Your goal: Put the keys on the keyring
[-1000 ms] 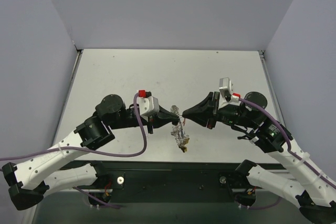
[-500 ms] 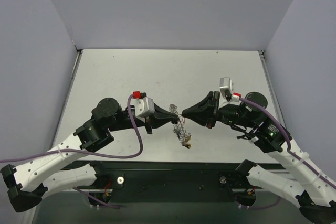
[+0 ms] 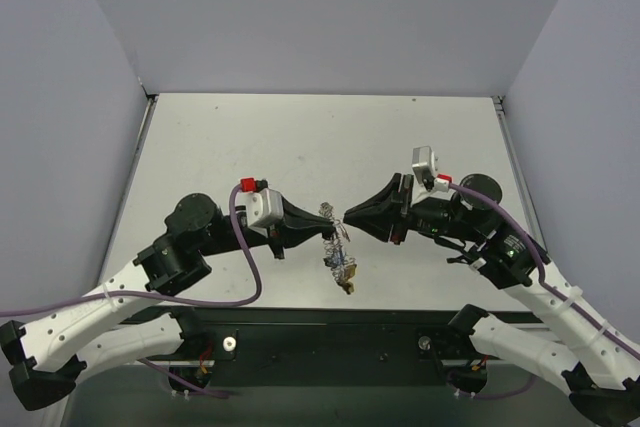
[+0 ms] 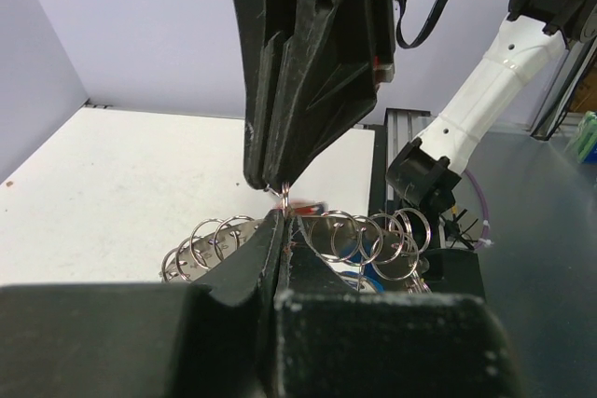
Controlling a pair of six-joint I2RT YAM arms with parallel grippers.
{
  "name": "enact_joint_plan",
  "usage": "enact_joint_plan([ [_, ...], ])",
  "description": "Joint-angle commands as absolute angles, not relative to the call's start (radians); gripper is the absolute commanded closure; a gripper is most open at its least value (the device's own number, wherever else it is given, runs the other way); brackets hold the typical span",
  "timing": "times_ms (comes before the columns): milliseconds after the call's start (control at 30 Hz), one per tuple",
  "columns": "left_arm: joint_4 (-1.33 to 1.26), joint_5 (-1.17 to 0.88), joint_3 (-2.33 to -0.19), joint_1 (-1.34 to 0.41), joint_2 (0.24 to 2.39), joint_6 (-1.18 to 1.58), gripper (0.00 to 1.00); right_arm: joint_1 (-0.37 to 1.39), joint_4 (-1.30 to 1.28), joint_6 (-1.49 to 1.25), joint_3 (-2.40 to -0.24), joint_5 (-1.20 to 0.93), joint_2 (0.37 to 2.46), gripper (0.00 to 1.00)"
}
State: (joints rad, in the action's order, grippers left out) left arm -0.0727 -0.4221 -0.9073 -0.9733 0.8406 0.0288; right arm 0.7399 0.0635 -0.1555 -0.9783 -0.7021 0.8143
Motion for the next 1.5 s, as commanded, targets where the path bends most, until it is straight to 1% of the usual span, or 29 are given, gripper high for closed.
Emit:
enact_joint_plan([
  [0, -0.229, -0.434, -0.934, -0.965, 0.781, 0.049, 1.0, 0.719, 0.06, -0.127, -0.959, -0.67, 0.798, 0.85],
  [33, -0.23, -0.433, -0.934, -0.963, 0.782, 0.049, 1.0, 0.721, 0.055, -0.126, -0.96, -0.667, 0.796, 0.82],
  [67, -0.229, -0.431, -0.934, -0.963, 0.781, 0.048, 1.0, 0.721, 0.052, -0.12, -0.959, -0.663, 0.79, 0.72],
  [133, -0.226, -0.426, -0.936, -0.962, 0.785, 0.048, 1.0, 0.718, 0.045, -0.117, -0.95, -0.64, 0.773, 0.63],
  [167, -0.224, -0.425, -0.936, -0.96, 0.79, 0.048, 1.0, 0.718, 0.044, -0.114, -0.946, -0.631, 0.766, 0.56],
  [300, -0.215, -0.405, -0.936, -0.959, 0.81, 0.046, 1.0, 0.712, 0.034, -0.104, -0.934, -0.6, 0.738, 0.43],
  [333, -0.215, -0.387, -0.934, -0.957, 0.816, 0.049, 1.0, 0.71, 0.029, -0.1, -0.931, -0.592, 0.73, 0.34],
  [367, -0.213, -0.376, -0.934, -0.957, 0.828, 0.051, 1.0, 0.709, 0.026, -0.098, -0.93, -0.589, 0.729, 0.28],
  [400, -0.209, -0.365, -0.934, -0.957, 0.837, 0.052, 1.0, 0.707, 0.015, -0.095, -0.928, -0.584, 0.727, 0.25],
  [433, -0.209, -0.338, -0.931, -0.957, 0.845, 0.058, 1.0, 0.706, 0.009, -0.091, -0.924, -0.575, 0.723, 0.17],
  [467, -0.212, -0.33, -0.927, -0.957, 0.863, 0.061, 1.0, 0.704, 0.005, -0.089, -0.92, -0.571, 0.721, 0.11],
  [533, -0.229, -0.287, -0.919, -0.957, 0.891, 0.072, 1.0, 0.703, 0.003, -0.09, -0.911, -0.555, 0.71, 0.11],
  [633, -0.268, -0.247, -0.916, -0.957, 0.971, 0.096, 1.0, 0.699, 0.003, -0.091, -0.896, -0.54, 0.701, 0.07],
  [800, -0.416, -0.18, -0.92, -0.959, 1.162, 0.117, 1.0, 0.689, -0.064, -0.087, -0.877, -0.471, 0.664, 0.04],
  [967, -0.546, -0.008, -0.937, -0.962, 1.357, 0.089, 1.0, 0.681, -0.083, -0.101, -0.856, -0.451, 0.627, 0.03],
  [1167, -0.779, 0.11, -0.78, -0.962, 1.511, 0.147, 1.0, 0.672, -0.094, -0.121, -0.81, -0.46, 0.609, 0.03],
  [1333, -0.857, 0.144, -0.638, -0.971, 1.528, 0.227, 1.0, 0.669, -0.08, -0.155, -0.747, -0.491, 0.58, 0.03],
  [1467, -0.874, 0.231, -0.51, -0.988, 1.459, 0.247, 1.0, 0.669, -0.06, -0.187, -0.695, -0.509, 0.571, 0.03],
])
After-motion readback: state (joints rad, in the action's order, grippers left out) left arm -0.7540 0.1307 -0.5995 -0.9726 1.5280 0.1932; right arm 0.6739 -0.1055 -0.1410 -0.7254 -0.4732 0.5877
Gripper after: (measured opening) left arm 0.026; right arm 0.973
